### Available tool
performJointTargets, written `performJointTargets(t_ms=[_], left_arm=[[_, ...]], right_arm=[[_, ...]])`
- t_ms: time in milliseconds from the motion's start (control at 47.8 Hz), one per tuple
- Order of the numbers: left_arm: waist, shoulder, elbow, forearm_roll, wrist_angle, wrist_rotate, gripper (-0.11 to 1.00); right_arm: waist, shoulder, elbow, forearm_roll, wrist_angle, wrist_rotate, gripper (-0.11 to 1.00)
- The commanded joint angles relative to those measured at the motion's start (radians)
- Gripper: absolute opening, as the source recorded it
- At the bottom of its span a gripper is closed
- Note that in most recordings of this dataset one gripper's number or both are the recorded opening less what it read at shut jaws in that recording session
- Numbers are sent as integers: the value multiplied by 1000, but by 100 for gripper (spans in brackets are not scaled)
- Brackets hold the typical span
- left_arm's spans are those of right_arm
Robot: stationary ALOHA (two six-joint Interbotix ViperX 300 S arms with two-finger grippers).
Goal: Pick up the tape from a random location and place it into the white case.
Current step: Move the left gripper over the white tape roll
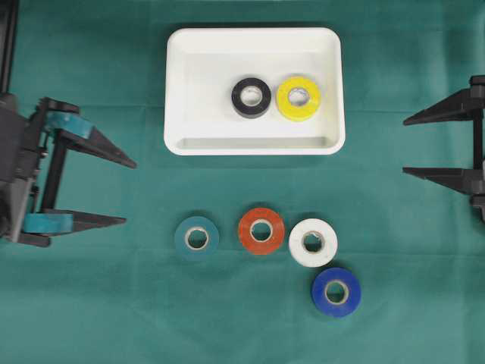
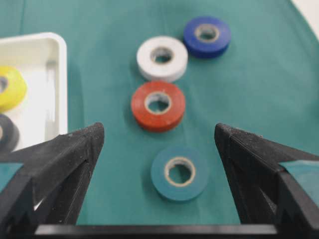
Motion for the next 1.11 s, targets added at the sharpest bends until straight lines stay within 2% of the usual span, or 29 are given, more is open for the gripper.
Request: performJointTargets(t_ms=[0,209,397,837,1088], left_arm=[[-3,37,-48,-2,-34,0,97],[0,150,-123,-2,-112,0,97],[9,267,-215,-2,-137,0,97],[20,586,-575,0,-124,3,97],[17,715,-755,0,-83,3,97]], right_arm=[[-2,8,-20,-2,-8,0,82],[-2,8,-20,-2,-8,-3,82],[-2,8,-20,-2,-11,-3,82],[-2,8,-20,-2,-8,-2,82],[-2,9,-23,-2,-6,0,82]])
